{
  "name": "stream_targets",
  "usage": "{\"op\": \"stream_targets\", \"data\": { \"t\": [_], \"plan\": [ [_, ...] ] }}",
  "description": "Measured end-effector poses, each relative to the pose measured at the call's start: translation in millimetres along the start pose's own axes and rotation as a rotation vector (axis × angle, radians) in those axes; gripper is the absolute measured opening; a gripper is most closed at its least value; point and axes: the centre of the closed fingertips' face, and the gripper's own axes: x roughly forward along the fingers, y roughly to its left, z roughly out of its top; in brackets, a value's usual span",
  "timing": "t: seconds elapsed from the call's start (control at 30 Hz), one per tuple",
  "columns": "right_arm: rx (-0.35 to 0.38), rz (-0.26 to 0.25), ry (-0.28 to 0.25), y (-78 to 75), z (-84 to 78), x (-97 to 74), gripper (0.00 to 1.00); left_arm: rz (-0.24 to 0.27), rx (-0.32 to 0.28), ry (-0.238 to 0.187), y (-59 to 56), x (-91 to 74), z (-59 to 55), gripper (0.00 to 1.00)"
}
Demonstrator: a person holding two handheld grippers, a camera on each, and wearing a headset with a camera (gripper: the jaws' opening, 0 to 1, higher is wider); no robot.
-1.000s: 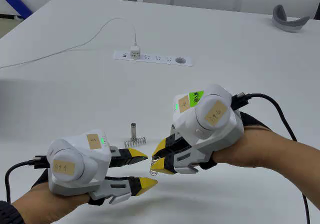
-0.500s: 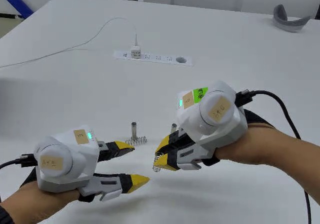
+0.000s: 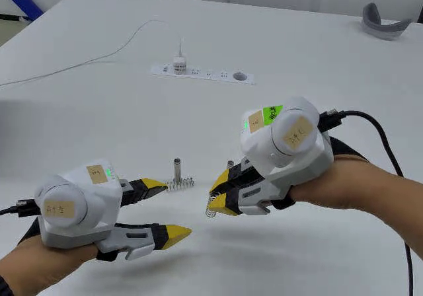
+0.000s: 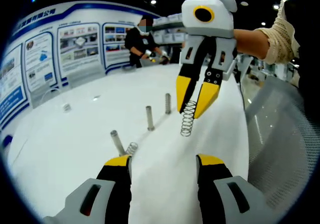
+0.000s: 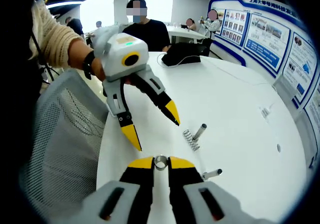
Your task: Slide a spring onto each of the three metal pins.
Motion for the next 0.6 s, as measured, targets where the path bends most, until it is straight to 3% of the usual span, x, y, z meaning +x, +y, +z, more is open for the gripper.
{"op": "stream_targets", "data": {
  "t": [0.6],
  "plan": [
    [0.021,-0.044,0.004,-20.7,-3.4,-12.8,0.12,0.018,-0.013,0.004,6.3,-1.8,-4.3,0.56]
  ]
}}
